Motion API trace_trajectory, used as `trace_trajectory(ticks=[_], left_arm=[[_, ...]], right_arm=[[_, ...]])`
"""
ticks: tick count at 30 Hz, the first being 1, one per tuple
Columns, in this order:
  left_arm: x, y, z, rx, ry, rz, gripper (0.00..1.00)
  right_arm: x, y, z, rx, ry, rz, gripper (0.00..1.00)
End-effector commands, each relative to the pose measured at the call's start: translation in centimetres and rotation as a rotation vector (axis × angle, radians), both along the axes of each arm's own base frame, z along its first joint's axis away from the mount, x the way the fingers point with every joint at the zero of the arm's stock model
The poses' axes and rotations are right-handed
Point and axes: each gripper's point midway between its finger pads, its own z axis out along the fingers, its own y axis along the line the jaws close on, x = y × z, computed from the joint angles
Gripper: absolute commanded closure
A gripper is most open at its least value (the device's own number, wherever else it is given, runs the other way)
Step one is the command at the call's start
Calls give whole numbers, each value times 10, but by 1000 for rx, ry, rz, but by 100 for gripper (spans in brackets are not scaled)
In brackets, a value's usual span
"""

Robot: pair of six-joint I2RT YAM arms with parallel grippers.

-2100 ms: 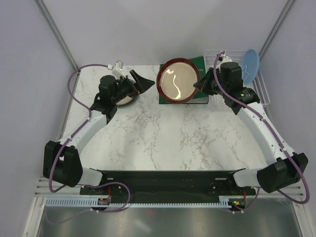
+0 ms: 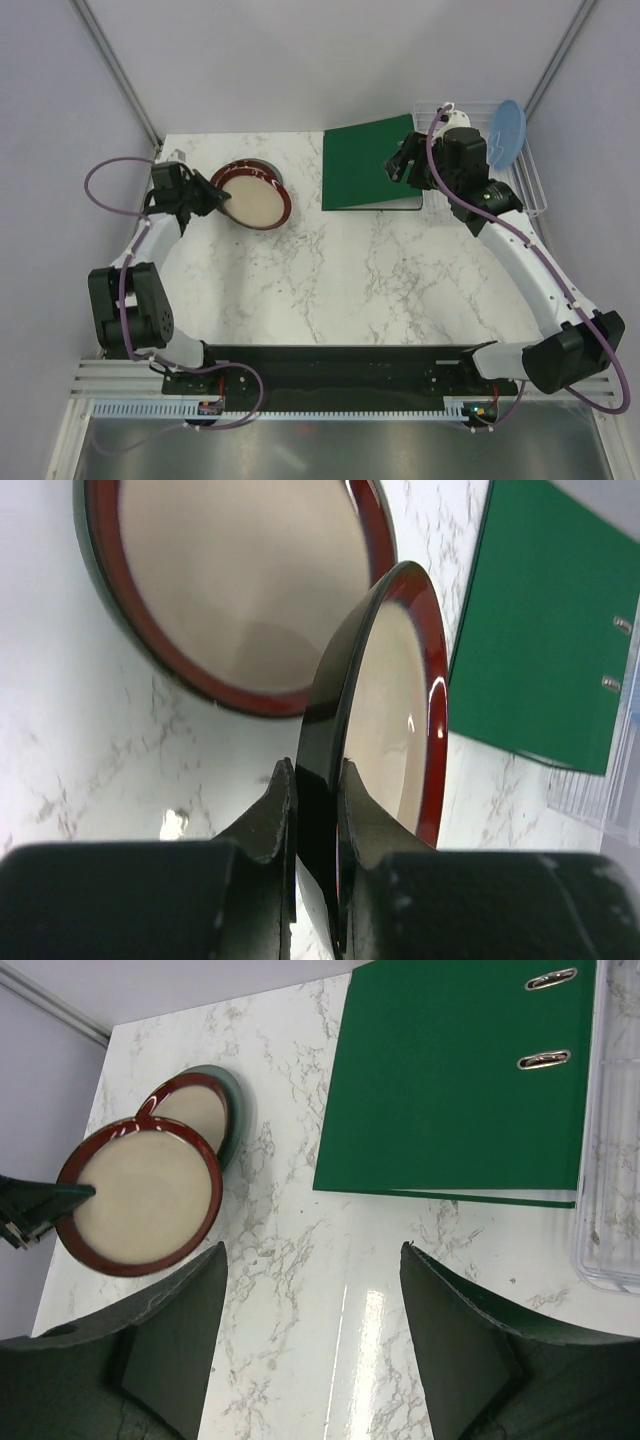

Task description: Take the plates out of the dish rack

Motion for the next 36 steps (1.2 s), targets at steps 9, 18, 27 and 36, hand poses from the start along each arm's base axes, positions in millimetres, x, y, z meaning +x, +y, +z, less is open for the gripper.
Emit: trace_trajectory(ticks=[9,18,27,36], left_arm=[[96,22,31,-14,-159,3,98],[130,58,17,-116,-165,56,98],[131,52,-24,-242,-86,19,98],[110,49,-61,-241,32,31,0]], right_arm=[[12,-32,4,-55,-24,-63,23],[23,-57,-18,-55,38,-101,23],[31,-65,-23,-72,45,-116,23],[53,-113,29,-222,-57,-262,20]])
